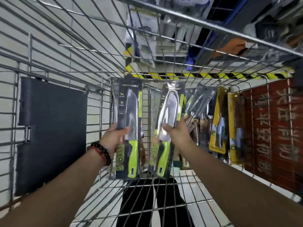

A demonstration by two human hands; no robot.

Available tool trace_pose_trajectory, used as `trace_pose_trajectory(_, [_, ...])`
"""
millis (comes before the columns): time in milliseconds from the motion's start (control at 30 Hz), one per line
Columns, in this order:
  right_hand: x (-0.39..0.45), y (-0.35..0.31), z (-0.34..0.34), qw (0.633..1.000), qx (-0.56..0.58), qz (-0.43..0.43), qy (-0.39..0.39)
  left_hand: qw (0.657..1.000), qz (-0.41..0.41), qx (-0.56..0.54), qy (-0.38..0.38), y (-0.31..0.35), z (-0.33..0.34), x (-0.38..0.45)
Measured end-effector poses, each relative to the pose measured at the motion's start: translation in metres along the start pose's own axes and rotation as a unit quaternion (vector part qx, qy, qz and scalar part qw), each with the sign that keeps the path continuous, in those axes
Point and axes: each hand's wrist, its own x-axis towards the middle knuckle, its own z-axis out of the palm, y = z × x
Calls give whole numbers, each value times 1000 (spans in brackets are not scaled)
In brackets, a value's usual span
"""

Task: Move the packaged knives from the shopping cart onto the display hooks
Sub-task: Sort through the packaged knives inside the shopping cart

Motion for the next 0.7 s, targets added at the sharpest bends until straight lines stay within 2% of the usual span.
trace_pose_trajectory(100, [-9, -2, -5, 994, 93, 18, -47, 1000, -2, 19, 11, -4, 19, 1])
trace_pose_trajectory(200, [-17, -6, -6, 989, 120, 22, -77, 1000, 0, 8, -11, -16, 33, 15])
trace_pose_trajectory(300, [-23, -14, -2, 992, 112, -16, -59, 999, -8, -11, -38, -4, 60, 3])
trace_pose_trajectory(400, [-27, -24, -1, 992, 119, -37, -28, 999, -43, -16, -29, -2, 68, 2])
trace_pose_trajectory(500, [-30, -29, -3, 988, 141, -45, -41, 994, -65, -37, -82, 2, 74, 0])
trace_pose_trajectory(633, [-35, -31, 4, 990, 112, -46, -70, 996, -2, -1, -87, -1, 82, 1])
trace_pose_trajectory(700, [-37, -31, 8, 994, 84, -39, -60, 996, 22, 21, -87, -4, 84, 4])
